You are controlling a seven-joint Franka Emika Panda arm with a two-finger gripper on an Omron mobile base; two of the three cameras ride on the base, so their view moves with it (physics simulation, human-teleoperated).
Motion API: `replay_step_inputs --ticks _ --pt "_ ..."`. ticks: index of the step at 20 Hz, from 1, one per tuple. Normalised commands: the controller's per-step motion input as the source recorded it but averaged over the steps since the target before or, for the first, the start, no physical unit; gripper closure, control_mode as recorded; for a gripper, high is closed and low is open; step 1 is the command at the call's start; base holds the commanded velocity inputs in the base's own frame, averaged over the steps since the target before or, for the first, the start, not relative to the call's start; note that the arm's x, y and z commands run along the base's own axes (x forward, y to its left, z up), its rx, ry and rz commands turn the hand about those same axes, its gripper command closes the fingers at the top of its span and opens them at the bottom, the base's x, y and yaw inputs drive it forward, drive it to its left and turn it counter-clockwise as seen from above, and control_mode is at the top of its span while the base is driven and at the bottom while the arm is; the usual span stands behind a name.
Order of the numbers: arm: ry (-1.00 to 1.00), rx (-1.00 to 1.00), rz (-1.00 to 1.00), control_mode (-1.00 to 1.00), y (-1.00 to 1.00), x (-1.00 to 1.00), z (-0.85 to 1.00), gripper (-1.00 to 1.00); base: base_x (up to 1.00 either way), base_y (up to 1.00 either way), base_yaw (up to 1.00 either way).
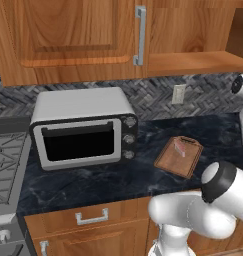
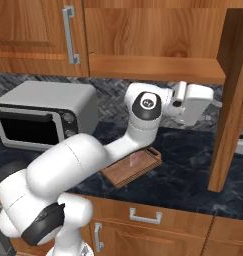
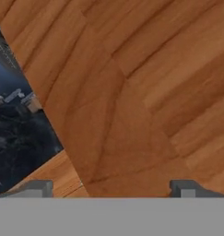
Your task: Open the cabinet, retrieve the rolling pin, and place it next to the meat on the cutting board to prepare for tenderizing.
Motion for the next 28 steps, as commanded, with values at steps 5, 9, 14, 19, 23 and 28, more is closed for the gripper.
replay_step_inputs --ticks 5,9,14,19,23,28 --pt "0.00 0.03 0.06 -1.00 0.32 0.00 0.00 -1.00 0.00 0.00 0.00" --pt "-0.03 0.04 0.02 -1.00 0.67 0.05 -0.01 -1.00 0.00 0.00 0.00" --pt "-0.05 0.04 0.07 -1.00 0.73 0.10 0.00 -1.00 0.00 0.00 0.00" --pt "-0.15 0.05 0.17 -1.00 0.76 0.12 0.00 -1.00 0.00 0.00 0.00" --pt "-0.20 0.06 0.22 -1.00 0.70 0.16 0.00 -1.00 0.00 0.00 0.00" --pt "-0.19 0.06 0.20 -1.00 0.81 0.05 0.00 -1.00 0.00 0.00 0.00"
